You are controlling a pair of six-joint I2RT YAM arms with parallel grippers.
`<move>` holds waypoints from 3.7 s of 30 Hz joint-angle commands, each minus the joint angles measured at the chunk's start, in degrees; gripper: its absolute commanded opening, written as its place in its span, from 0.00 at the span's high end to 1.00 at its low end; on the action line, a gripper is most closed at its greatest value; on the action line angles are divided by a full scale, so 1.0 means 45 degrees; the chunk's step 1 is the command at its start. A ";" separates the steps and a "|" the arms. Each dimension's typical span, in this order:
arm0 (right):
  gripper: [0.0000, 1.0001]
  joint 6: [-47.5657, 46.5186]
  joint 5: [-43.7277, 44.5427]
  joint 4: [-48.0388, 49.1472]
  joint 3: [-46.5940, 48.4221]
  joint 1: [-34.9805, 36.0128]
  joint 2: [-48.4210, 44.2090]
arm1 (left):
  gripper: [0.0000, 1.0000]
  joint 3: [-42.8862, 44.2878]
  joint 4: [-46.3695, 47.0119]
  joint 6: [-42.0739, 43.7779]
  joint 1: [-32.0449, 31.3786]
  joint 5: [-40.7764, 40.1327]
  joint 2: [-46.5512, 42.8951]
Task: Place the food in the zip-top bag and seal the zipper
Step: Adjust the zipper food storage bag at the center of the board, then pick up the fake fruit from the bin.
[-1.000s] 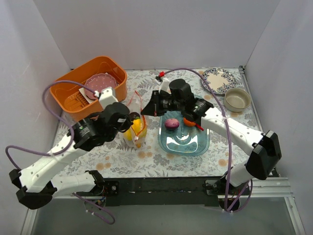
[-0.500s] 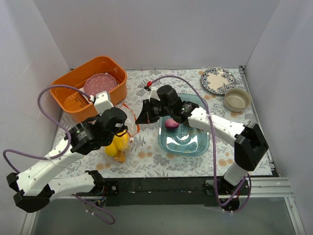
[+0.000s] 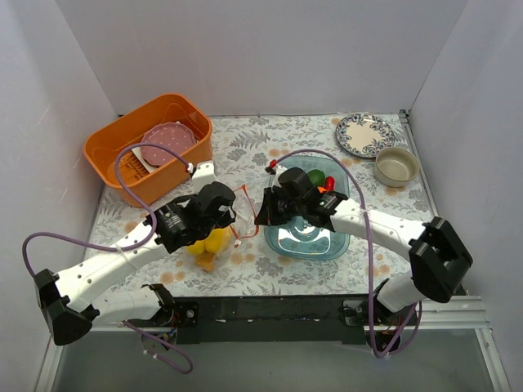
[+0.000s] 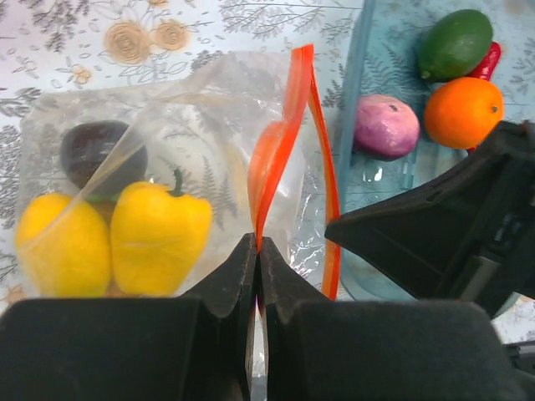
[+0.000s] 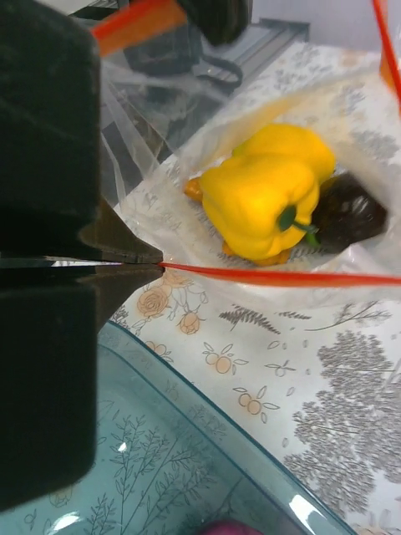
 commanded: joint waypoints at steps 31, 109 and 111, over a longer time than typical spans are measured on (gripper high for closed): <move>0.02 -0.2889 0.4332 -0.4261 -0.0169 -0.4435 -0.2604 | 1.00 0.0113 0.2495 0.1297 0.0083 0.3725 0.0964; 0.07 -0.4238 0.4037 -0.2619 0.0885 -0.5354 0.1714 | 1.00 -0.0473 0.1968 0.1472 0.0083 0.3901 0.0281; 0.08 -0.4198 0.4057 -0.2580 0.0944 -0.5354 0.1811 | 1.00 -0.0628 0.2045 0.1414 0.0083 0.3921 0.0241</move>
